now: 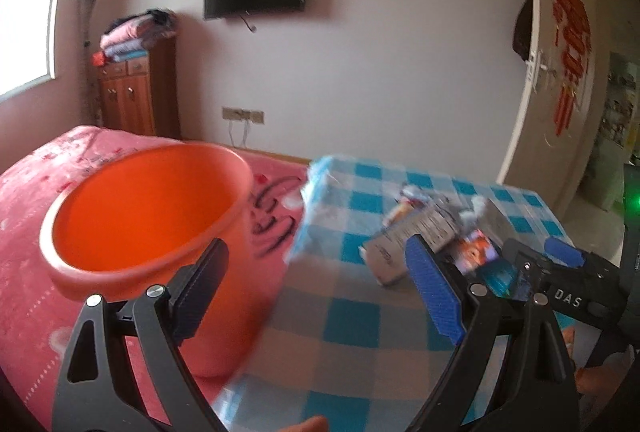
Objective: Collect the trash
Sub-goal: 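Move both open tools back over the trash on the table, then grasp the white milk carton with the left tool while the right tool grasps another carton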
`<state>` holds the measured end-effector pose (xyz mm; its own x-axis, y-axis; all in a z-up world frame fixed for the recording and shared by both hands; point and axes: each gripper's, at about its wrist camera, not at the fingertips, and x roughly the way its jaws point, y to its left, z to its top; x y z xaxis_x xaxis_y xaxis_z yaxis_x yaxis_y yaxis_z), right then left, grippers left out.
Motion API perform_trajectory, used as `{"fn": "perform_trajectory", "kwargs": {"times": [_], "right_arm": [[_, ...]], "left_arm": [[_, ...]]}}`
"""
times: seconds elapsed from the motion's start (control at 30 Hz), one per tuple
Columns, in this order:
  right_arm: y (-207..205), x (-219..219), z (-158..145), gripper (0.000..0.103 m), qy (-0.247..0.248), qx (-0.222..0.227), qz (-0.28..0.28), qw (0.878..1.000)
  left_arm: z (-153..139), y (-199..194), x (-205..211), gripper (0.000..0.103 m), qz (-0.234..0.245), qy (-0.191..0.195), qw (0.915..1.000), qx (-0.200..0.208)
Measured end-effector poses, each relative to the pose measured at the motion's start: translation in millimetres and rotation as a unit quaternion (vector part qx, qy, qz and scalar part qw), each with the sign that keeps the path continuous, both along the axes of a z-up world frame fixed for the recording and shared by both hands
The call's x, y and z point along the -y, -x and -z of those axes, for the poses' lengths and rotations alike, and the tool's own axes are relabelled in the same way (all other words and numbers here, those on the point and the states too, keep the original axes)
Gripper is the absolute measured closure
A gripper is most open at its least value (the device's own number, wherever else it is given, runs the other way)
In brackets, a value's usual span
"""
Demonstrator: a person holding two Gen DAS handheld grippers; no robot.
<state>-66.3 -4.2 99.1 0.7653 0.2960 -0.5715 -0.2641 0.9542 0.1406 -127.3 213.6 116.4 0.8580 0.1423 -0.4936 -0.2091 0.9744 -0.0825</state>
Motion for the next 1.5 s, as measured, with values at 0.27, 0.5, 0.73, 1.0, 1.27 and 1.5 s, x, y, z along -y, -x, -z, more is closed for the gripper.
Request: {"fn": "perform_trajectory", "kwargs": {"times": [0.27,0.5,0.73,1.0,1.27,1.5], "right_arm": [[-0.5,25.4,12.9,0.009,0.002,0.001,0.019,1.000],[-3.9,43.1,21.3,0.009,0.004,-0.001,0.033,0.999],[-10.8,60.2,30.2,0.009,0.004,-0.012,0.043,0.999],[-26.8,103.1,47.4,0.009,-0.057,-0.060,0.064,0.994],[-44.7,146.3,71.3,0.009,-0.176,-0.137,0.064,0.973],[-47.1,146.5,77.2,0.009,-0.211,-0.168,0.040,0.962]], "left_arm": [[19.9,-11.3,29.8,0.013,0.022,-0.006,0.9987,-0.044],[28.3,-16.6,47.6,0.013,0.034,-0.016,0.9971,-0.067],[32.3,-25.6,66.0,0.013,0.052,-0.034,0.9948,-0.082],[30.6,-50.6,88.1,0.013,0.091,-0.074,0.9894,-0.086],[36.5,-107.5,96.9,0.013,0.146,-0.142,0.9728,-0.110],[53.3,-146.8,95.9,0.013,0.181,-0.196,0.9514,-0.154]]}}
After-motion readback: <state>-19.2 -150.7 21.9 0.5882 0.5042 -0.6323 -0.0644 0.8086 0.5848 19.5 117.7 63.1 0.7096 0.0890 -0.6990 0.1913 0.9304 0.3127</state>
